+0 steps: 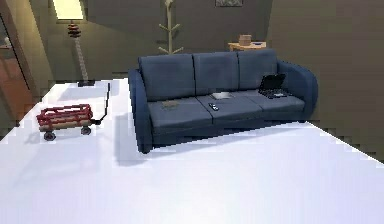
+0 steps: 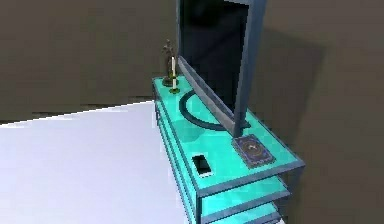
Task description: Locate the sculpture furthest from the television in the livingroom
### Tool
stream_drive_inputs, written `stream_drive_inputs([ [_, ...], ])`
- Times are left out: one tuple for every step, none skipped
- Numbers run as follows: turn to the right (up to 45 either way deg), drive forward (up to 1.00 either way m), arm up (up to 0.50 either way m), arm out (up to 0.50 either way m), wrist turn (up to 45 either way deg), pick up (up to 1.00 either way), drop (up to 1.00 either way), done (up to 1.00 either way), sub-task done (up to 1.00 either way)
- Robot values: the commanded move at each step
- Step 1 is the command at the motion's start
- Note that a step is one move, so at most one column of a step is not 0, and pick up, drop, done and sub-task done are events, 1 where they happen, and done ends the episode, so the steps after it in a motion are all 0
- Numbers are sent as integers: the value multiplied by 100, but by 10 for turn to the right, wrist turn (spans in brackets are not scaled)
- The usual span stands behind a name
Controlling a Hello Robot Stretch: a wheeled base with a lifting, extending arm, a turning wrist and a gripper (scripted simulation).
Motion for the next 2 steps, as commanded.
stream_drive_inputs([
  [0,40,0,0,0,0,0,0,0],
  [450,0,0,0,0,0,0,0,0],
])
